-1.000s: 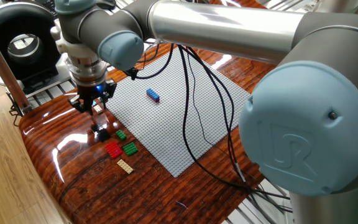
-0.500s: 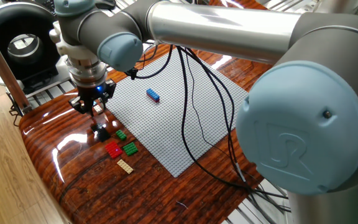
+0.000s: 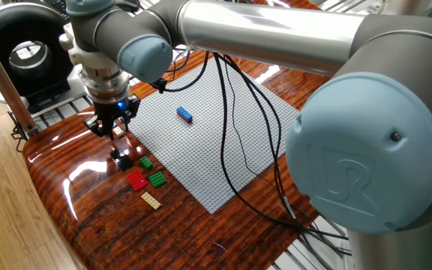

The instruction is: Build with small Lego blocks

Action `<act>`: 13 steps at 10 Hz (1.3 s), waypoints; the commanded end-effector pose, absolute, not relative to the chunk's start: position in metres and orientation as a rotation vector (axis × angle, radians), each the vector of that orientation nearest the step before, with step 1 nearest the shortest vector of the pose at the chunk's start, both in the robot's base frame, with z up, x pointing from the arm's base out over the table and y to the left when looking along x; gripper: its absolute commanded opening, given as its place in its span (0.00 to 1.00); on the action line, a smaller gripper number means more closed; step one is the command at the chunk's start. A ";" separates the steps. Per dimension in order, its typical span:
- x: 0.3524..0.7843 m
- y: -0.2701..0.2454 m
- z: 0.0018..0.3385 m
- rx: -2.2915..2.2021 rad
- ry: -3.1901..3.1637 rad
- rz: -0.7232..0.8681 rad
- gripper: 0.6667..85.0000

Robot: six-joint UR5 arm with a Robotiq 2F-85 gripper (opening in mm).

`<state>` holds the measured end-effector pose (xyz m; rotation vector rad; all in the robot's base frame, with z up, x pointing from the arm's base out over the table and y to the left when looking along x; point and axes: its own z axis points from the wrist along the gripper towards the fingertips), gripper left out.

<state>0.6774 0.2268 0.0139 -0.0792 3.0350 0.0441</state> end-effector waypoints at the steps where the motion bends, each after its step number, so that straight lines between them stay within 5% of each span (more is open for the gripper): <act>1: 0.683 0.229 0.012 -0.090 3.029 0.061 0.45; 9: 0.695 0.231 -0.002 -0.126 3.018 0.059 0.44; 10: 0.696 0.233 0.000 -0.122 3.008 0.072 0.01; 13: 0.690 0.242 0.013 -0.159 3.005 0.115 0.01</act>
